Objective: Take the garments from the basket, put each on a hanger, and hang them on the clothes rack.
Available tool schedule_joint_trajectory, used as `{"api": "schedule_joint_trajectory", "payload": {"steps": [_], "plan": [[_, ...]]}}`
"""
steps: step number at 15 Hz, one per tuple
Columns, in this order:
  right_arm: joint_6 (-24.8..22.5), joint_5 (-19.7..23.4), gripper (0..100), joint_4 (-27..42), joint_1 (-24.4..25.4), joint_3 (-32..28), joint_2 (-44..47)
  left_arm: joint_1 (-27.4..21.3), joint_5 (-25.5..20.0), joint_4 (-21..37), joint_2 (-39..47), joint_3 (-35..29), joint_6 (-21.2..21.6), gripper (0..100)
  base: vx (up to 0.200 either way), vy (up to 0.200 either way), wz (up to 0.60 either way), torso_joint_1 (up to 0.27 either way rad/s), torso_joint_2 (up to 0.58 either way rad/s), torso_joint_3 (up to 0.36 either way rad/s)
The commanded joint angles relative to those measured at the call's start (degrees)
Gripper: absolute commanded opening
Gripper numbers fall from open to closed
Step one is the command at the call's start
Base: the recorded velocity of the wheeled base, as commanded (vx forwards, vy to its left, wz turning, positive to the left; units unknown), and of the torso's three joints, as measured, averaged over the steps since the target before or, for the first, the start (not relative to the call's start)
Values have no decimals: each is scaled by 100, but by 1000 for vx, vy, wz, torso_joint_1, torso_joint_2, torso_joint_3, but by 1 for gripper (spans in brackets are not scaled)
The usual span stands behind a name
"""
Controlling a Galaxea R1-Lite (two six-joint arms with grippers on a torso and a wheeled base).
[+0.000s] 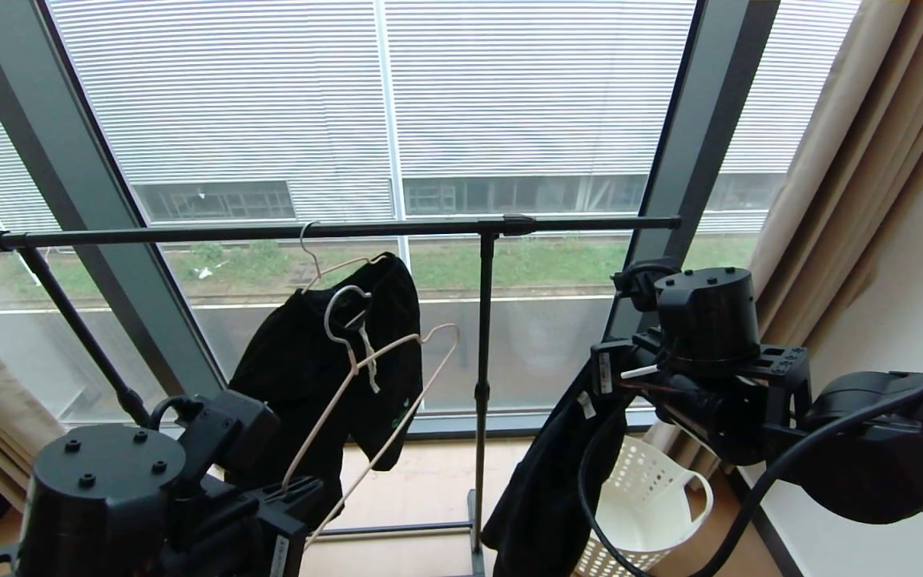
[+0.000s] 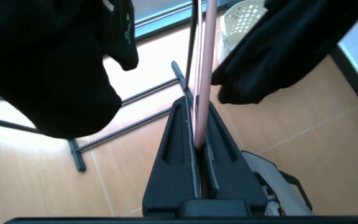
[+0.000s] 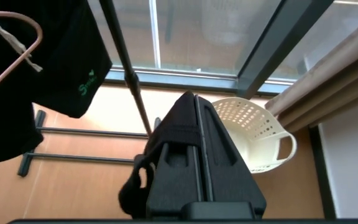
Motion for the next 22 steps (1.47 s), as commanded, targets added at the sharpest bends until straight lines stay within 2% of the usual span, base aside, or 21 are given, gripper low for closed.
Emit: {"api": "schedule_joint_trajectory", "payload": {"steps": [1,3,5,8,11,15,22], "plan": [[-260,-143,0,-33,3,-46,29,-148,-25,-151,-264,331,186,0,0,0,0,0,0,0],[-796,-196,0,-42,21,-230,117,-412,-34,-239,-352,525,353,0,0,0,0,0,0,0],[-1078,-319,0,-42,56,-300,126,-614,-43,-265,-405,577,564,0,0,0,0,0,0,0],[-1385,-319,0,-51,47,-327,91,-632,-439,-274,-343,621,678,0,0,0,0,0,0,0],[-1745,-319,0,-60,47,-441,20,-632,-474,-283,-379,630,678,0,0,0,0,0,0,0],[-1974,-310,0,-51,47,-1056,477,-632,-509,-283,-414,630,678,0,0,0,0,0,0,0],[-1983,-328,0,-60,38,-1768,1172,-869,-509,-283,-466,613,678,0,0,0,0,0,0,0]]}}
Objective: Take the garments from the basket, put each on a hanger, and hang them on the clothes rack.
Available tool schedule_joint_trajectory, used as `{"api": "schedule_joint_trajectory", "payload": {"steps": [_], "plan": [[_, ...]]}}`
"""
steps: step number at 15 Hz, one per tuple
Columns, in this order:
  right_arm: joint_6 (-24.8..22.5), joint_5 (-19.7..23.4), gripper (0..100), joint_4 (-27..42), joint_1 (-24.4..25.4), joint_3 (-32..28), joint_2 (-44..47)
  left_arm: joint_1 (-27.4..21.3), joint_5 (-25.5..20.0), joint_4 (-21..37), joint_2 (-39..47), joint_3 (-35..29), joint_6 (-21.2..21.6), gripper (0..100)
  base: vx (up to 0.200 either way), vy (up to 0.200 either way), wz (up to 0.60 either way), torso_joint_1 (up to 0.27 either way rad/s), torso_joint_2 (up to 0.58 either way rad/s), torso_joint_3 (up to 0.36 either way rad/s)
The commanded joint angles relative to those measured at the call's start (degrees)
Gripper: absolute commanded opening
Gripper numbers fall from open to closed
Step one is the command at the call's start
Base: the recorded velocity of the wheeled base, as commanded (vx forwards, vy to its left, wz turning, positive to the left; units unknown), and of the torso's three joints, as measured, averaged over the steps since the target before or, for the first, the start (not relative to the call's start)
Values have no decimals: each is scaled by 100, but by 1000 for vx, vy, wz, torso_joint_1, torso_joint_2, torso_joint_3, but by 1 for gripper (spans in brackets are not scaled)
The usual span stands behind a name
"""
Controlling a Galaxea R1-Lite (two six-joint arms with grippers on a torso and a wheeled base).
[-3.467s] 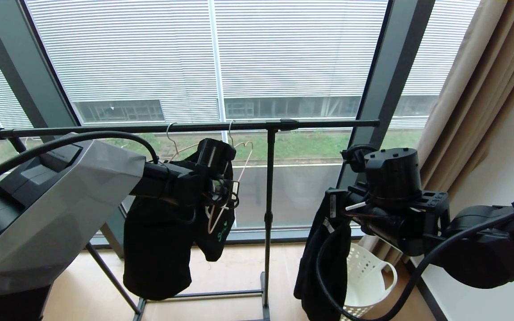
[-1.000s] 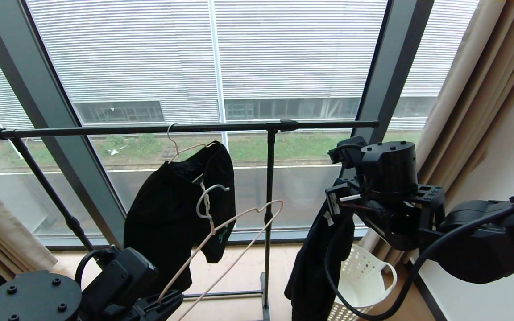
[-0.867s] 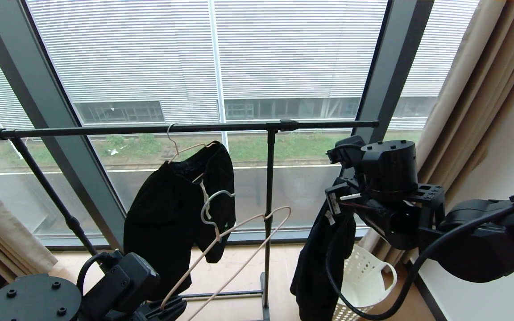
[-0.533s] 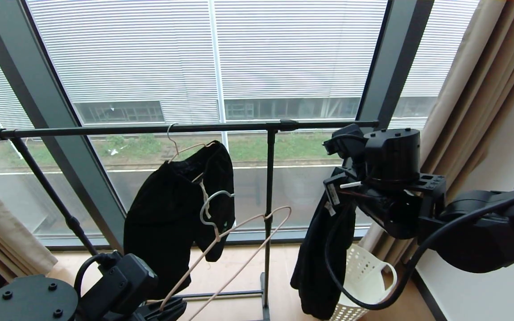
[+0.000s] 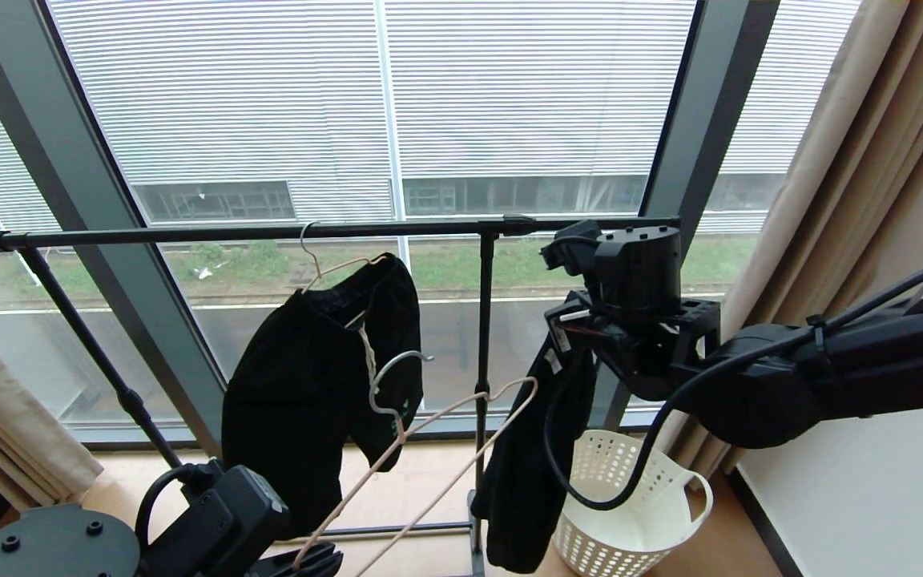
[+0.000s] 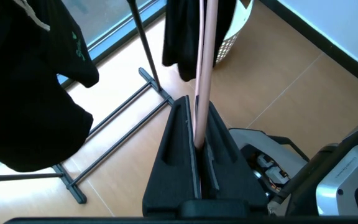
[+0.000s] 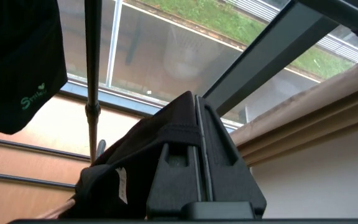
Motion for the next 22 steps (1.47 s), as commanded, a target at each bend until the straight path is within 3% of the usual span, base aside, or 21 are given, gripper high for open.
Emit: {"api": "schedule_joint_trajectory", "payload": {"steps": [1,13,16,22], "plan": [[7,-1,0,-7,-2,-196,249,-23,3,-3,-32,-28,-9,0,0,0,0,0,0,0],[33,-124,0,19,684,6,-58,-6,12,-232,214,-203,-53,0,0,0,0,0,0,0],[33,-291,0,10,816,103,-155,29,21,-513,496,-177,-132,0,0,0,0,0,0,0],[60,-502,0,-7,956,-20,-129,65,12,-522,487,-159,-158,0,0,0,0,0,0,0]]}}
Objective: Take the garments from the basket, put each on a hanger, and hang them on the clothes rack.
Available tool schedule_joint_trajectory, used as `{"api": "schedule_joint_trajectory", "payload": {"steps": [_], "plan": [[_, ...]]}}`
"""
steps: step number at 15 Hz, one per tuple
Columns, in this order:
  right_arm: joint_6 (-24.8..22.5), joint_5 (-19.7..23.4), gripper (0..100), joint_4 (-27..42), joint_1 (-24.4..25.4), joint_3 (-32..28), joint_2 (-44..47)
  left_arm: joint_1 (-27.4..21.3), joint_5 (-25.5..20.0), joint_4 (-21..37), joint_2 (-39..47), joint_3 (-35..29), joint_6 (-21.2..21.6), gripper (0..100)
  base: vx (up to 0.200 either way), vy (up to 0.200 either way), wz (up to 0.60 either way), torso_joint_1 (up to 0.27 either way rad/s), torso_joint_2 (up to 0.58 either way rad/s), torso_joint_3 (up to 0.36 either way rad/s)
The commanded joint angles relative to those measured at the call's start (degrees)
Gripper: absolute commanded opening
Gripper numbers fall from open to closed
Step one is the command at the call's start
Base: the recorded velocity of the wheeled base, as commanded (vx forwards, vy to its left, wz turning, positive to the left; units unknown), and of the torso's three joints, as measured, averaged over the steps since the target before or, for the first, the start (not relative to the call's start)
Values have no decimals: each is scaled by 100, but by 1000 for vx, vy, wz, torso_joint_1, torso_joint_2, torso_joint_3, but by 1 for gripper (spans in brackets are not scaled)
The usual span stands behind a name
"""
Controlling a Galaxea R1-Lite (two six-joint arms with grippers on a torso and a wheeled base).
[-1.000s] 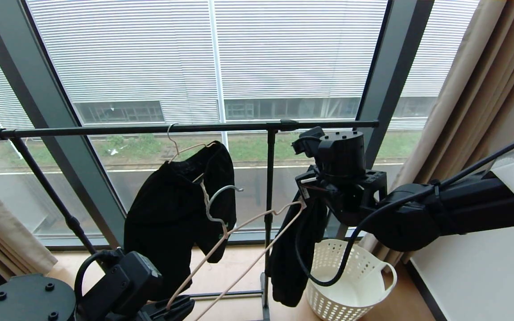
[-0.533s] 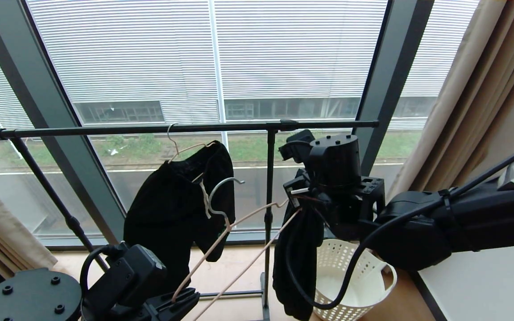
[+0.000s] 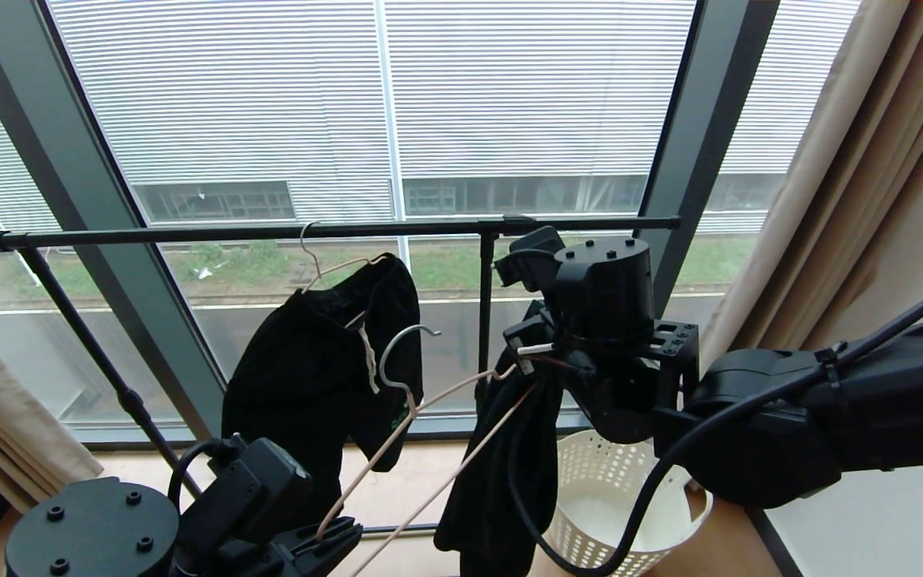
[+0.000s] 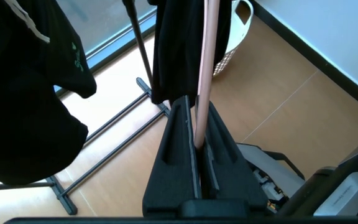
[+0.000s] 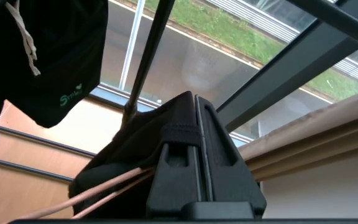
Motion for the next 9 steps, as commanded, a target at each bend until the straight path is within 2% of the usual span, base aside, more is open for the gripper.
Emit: {"api": "schedule_joint_trajectory", "payload": {"steps": [1,4,9], "plan": [[174,-27,0,-10,-12,-192,132,-22,-9,0,-71,-9,-15,0,0,0,0,0,0,0],[315,-273,0,17,-12,-438,299,-48,-53,0,-168,-35,-147,0,0,0,0,0,0,0],[332,-273,0,17,14,-324,229,92,-18,-62,-27,-176,-349,0,0,0,0,0,0,0]]}}
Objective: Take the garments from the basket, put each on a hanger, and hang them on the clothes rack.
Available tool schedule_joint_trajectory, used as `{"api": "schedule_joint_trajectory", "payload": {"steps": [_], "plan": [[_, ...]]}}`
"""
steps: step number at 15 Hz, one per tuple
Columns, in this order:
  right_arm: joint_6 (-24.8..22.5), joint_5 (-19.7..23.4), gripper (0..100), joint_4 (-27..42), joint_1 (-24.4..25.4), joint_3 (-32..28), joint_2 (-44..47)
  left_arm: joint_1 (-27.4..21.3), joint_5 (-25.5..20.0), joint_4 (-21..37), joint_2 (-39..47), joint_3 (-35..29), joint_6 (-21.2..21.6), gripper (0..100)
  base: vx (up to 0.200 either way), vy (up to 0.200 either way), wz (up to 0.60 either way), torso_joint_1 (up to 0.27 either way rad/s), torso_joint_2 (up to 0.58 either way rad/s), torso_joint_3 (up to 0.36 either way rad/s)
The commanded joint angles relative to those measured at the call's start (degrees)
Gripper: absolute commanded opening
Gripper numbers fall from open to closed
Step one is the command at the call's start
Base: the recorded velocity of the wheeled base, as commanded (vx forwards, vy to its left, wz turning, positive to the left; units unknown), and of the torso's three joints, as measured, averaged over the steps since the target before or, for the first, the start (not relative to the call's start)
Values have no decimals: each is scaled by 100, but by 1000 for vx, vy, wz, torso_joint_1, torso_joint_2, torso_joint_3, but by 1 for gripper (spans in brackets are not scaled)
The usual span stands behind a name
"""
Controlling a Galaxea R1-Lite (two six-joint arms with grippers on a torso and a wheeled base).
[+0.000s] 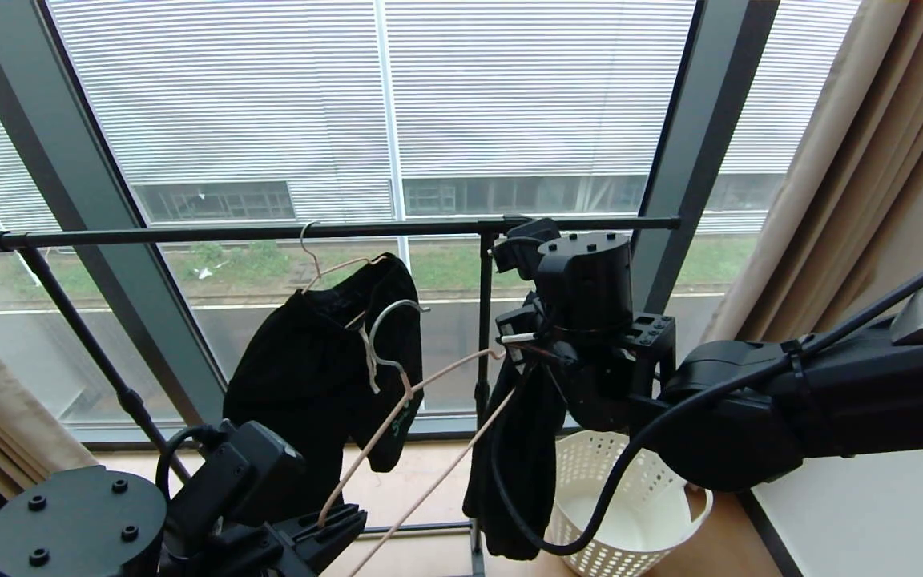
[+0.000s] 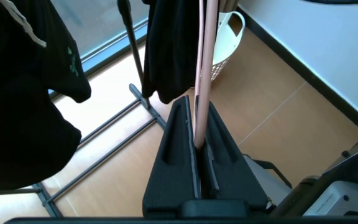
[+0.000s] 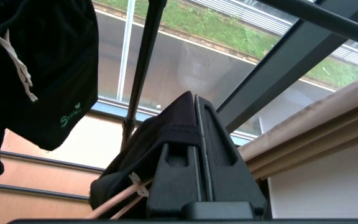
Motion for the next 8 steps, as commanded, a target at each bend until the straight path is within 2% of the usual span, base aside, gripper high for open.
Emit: {"api": "schedule_joint_trajectory", "payload": {"steps": [1,8], "plan": [[-2,2,0,1,17,102,-76,115,10,-59,72,-40,-9,0,0,0,0,0,0,0],[-11,2,0,-16,492,181,-111,123,-7,-86,81,22,-9,0,0,0,0,0,0,0]]}}
